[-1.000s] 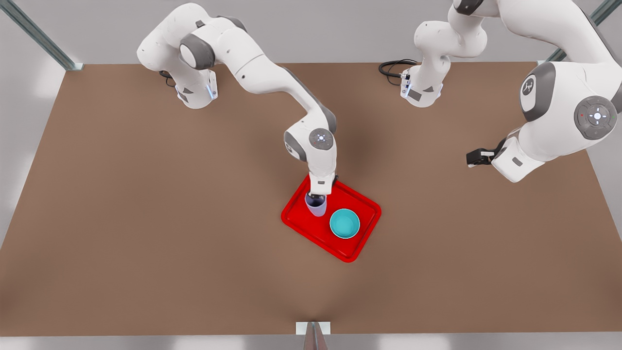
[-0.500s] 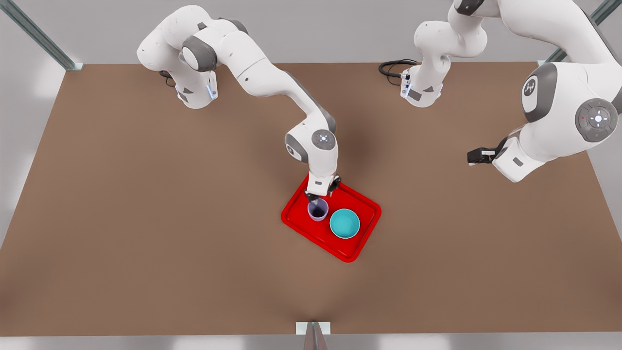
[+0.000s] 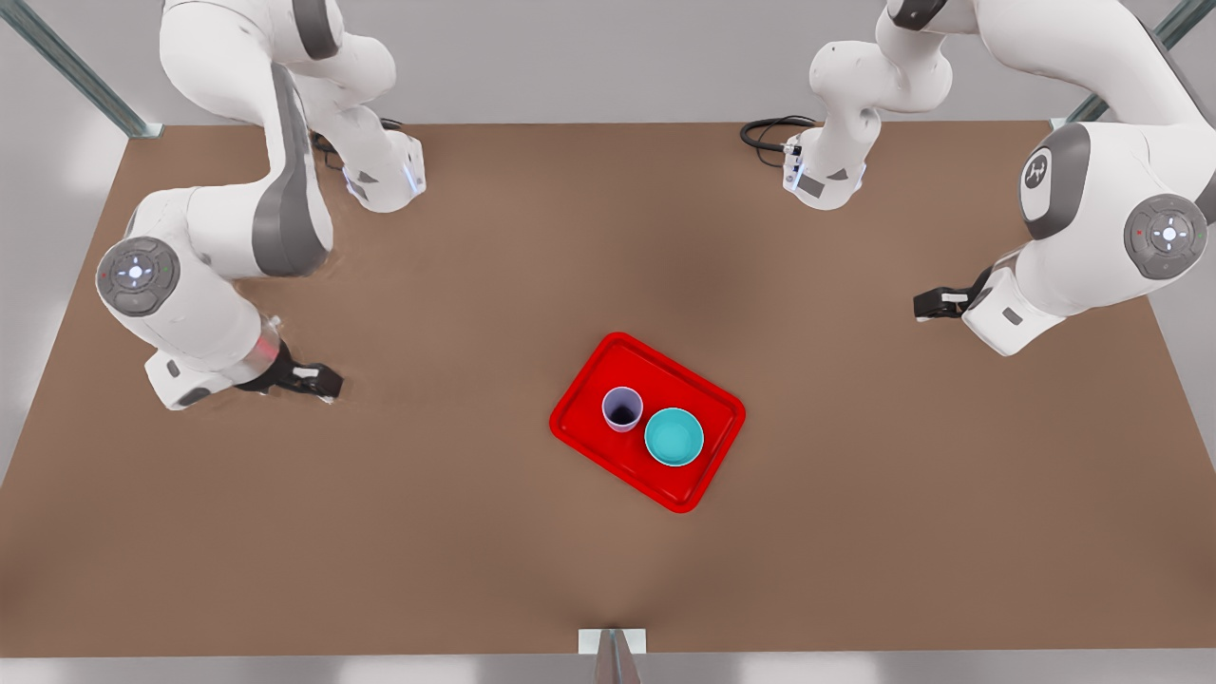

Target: Place the bowl on the tray with the left arm and the cup on the tray with the right arm

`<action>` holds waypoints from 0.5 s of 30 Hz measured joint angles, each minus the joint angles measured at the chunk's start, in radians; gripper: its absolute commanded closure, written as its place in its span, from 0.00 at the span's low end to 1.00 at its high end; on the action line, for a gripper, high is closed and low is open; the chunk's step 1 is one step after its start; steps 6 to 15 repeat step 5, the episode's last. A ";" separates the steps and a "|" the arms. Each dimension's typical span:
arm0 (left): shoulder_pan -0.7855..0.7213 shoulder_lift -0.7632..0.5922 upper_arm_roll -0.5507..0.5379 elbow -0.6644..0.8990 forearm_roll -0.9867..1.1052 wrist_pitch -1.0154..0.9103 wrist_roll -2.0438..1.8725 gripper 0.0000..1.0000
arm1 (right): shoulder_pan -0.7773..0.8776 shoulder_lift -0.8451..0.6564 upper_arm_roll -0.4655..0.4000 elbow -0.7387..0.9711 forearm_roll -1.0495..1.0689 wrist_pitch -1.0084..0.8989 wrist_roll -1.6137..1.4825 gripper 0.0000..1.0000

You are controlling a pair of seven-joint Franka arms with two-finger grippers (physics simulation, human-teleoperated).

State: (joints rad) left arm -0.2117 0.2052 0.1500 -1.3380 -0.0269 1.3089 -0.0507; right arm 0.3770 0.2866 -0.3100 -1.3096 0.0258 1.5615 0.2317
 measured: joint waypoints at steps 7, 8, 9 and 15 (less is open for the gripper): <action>0.000 0.000 0.000 0.000 0.000 -0.003 0.000 0.00 | -0.037 -0.064 -0.006 -0.007 -0.053 -0.217 -0.107 0.00; 0.000 0.000 0.000 0.000 0.000 -0.003 0.000 0.00 | -0.037 -0.064 -0.006 -0.007 -0.053 -0.217 -0.107 0.00; 0.000 0.000 0.000 0.000 0.000 -0.003 0.000 0.00 | -0.037 -0.064 -0.006 -0.007 -0.053 -0.217 -0.107 0.00; 0.000 0.000 0.000 0.000 0.000 -0.003 0.000 0.00 | -0.037 -0.064 -0.006 -0.007 -0.053 -0.217 -0.107 0.00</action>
